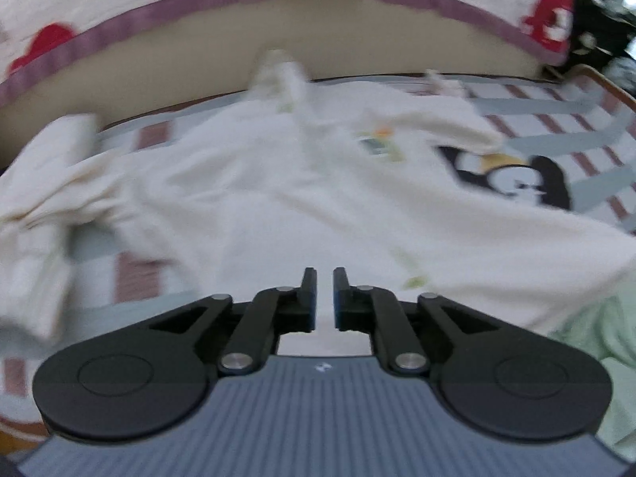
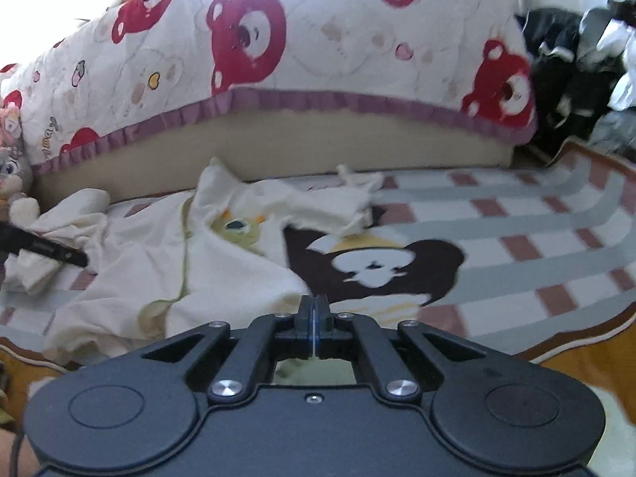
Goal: Fold clothes
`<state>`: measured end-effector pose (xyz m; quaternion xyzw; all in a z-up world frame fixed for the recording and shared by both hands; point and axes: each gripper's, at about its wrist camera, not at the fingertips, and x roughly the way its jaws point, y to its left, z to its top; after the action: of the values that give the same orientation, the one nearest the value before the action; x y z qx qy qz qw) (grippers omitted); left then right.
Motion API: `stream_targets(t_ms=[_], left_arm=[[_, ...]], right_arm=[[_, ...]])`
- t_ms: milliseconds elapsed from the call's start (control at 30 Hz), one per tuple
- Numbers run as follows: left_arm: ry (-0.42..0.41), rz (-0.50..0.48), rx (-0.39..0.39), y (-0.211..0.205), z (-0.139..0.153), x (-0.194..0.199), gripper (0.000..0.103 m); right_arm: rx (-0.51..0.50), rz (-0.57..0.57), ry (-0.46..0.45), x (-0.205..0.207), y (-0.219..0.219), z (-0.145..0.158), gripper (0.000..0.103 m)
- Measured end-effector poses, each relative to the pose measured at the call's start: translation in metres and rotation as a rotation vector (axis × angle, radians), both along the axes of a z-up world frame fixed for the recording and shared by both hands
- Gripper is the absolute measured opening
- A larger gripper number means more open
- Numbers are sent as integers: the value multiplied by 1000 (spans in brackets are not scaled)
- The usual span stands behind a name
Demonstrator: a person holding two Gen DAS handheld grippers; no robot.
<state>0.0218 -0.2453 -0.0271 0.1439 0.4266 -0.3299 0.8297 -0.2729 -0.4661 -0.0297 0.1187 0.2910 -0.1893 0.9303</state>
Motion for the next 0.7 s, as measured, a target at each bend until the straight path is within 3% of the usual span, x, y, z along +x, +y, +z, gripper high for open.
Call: stream_targets(t_ms=[100,167,233,333,367,433,467,500,533,633,667,700], left_arm=[[15,-49,15,-34,-7,-11,17],[-1,-58,80,-54,-12,-16,18],[-33,-63,178,-75,-14,-16,18],[-35,-76,217,-89,3,-5,18],[-46,-79,245,-91,9,-1,18],[-68,-85,300,-95,20,6,18],[-79,-87,328,-97,25,9,24],[-91,-90,356,-98,31,13,39],[-102,-93,384,-100,36,16,45],[-135,-102,467,-106,53,26,46],[-146,-105,495,-108,58,30,46],[-157,-108,523,-110,64,33,46]], right_arm=[[54,-33,23,-5,-18,-13,1],[78,-49,39,-7,-26,-21,1],[31,-74,59,0,-27,-21,11],[35,-32,40,22,-34,-12,11],[71,-8,28,32,-39,-8,11],[142,39,2,53,-50,2,28],[169,62,-10,63,-55,7,32],[192,93,-24,74,-61,13,32],[266,145,-52,86,-72,18,32],[487,207,-61,126,-116,29,31],[483,202,-31,142,-128,35,32],[418,201,30,161,-136,45,32]])
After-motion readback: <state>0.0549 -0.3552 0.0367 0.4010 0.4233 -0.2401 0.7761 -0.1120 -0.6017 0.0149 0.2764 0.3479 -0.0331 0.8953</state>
